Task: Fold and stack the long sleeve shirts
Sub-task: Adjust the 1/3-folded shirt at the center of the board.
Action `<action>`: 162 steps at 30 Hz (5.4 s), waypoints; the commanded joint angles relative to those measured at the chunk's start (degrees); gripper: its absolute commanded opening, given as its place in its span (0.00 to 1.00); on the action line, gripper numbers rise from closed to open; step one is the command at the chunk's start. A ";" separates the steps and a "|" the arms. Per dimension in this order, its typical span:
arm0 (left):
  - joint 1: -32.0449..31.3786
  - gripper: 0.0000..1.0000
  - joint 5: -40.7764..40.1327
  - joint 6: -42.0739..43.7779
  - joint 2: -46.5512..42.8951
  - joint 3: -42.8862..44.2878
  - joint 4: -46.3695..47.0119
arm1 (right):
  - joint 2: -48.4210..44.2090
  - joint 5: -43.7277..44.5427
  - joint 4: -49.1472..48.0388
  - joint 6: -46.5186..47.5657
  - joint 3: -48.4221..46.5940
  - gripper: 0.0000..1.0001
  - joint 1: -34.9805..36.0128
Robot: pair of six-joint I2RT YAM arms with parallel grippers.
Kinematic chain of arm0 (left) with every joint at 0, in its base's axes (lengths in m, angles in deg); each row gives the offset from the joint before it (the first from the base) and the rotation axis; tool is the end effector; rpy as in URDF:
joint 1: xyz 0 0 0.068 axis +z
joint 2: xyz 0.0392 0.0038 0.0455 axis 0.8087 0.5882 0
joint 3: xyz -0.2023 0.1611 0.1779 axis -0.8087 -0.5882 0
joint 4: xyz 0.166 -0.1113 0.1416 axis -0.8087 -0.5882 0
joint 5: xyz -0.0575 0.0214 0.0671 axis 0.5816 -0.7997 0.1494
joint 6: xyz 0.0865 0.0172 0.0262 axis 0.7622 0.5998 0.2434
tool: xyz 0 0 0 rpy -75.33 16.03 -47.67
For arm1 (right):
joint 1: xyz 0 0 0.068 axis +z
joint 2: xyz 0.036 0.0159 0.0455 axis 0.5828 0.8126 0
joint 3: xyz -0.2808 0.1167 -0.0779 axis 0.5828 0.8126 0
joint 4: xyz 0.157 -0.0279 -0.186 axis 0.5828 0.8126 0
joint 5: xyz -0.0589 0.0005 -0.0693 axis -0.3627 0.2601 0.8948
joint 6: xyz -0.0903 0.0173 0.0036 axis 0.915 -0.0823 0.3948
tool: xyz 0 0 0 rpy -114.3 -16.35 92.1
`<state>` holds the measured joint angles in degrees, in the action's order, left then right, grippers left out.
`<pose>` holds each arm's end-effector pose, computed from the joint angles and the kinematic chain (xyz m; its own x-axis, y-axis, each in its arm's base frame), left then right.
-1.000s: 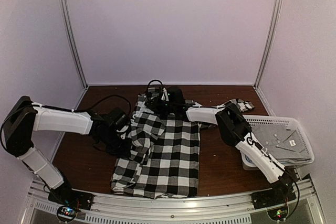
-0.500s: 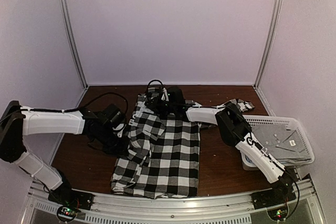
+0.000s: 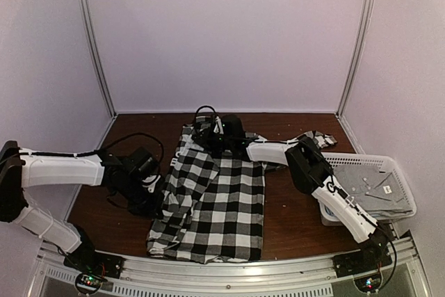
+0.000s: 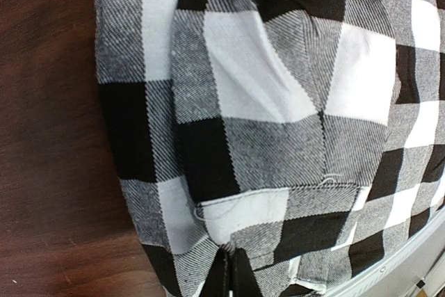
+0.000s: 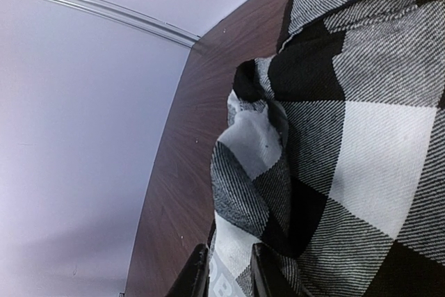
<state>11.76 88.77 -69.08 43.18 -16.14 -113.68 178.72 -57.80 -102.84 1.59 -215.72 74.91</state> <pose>0.1497 -0.1610 0.1759 -0.9990 -0.0023 -0.0444 0.0131 0.9394 -0.3426 0.5025 0.4640 0.1017 -0.8775 0.2258 -0.4230 -0.3429 0.3211 0.8828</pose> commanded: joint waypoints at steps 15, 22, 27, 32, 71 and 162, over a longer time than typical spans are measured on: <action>-0.41 0.24 -4.40 -1.64 -3.48 0.92 -4.14 | -0.54 -3.16 0.58 2.50 -1.43 0.30 -0.62; -0.36 0.41 -8.50 -0.36 -3.68 8.23 -4.65 | -9.26 -4.47 8.17 10.93 1.25 0.42 0.30; 0.56 0.43 -9.55 3.25 1.34 16.96 -0.77 | -20.00 -1.54 14.81 19.45 9.99 0.48 0.72; 3.30 0.43 -6.47 7.68 10.40 26.31 5.62 | -33.20 4.63 19.70 25.84 23.41 0.50 0.54; 24.26 0.41 -6.15 11.23 65.68 71.41 17.51 | -58.69 18.33 29.17 36.08 60.19 0.41 -3.50; 26.57 0.48 -0.88 13.16 69.87 83.01 9.48 | -38.63 31.11 39.11 37.28 44.34 0.69 -38.30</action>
<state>37.22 88.44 -57.17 110.79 64.91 -103.12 138.02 -29.14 -65.99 37.96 -168.46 36.97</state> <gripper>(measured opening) 0.481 0.689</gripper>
